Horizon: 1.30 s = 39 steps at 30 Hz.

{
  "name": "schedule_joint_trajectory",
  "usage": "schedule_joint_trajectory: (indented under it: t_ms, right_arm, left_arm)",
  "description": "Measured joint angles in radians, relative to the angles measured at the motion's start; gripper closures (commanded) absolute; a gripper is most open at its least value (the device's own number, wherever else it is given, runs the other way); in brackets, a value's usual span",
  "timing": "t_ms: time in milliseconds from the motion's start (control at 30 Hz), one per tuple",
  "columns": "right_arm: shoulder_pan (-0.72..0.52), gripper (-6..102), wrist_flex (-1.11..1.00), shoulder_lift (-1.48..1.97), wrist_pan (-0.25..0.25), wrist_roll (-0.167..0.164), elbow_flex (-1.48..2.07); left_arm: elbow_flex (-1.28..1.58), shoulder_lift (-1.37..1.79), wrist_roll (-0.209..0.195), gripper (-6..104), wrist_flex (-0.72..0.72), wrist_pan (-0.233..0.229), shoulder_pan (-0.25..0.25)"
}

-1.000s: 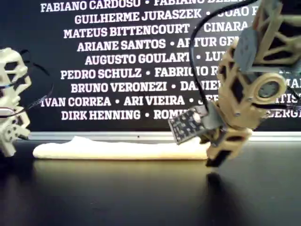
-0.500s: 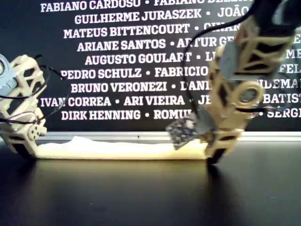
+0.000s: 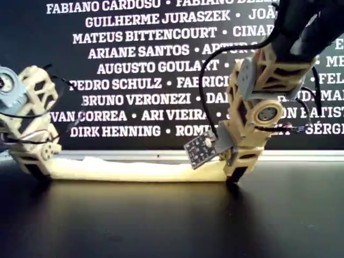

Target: Fold a cloth

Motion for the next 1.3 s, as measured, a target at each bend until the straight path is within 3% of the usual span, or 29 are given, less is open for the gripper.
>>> schedule_joint_trajectory:
  t_ms: [367,600,767,867,1067,1300]
  right_arm:
    - [0.002,10,0.000,-0.006,0.000,0.000,-0.006]
    - [0.003,10,0.000,-0.006,0.000,0.000,-0.006]
    - [0.006,15,0.000,-0.006,-0.002,-0.005,-0.006]
    - [0.006,29,0.000,-0.006,-0.002,-0.005,-0.006]
    - [0.006,63,0.000,-0.006,-0.002,-0.003,-0.006]
    - [0.006,84,0.000,-0.006,-0.002,-0.003,-0.006]
  left_arm:
    - [-0.043,-0.032,0.000,-1,-0.002,0.000,0.000]
    - [-0.044,-0.032,0.063,-1,-0.002,0.000,0.000]
    - [-0.043,-0.032,0.069,3,-0.002,0.000,0.000]
    - [-0.043,-0.032,0.069,15,-0.002,0.000,0.000]
    - [-0.043,-0.032,0.069,53,-0.002,0.002,0.000]
    - [-0.044,-0.032,0.069,90,-0.002,0.002,0.000]
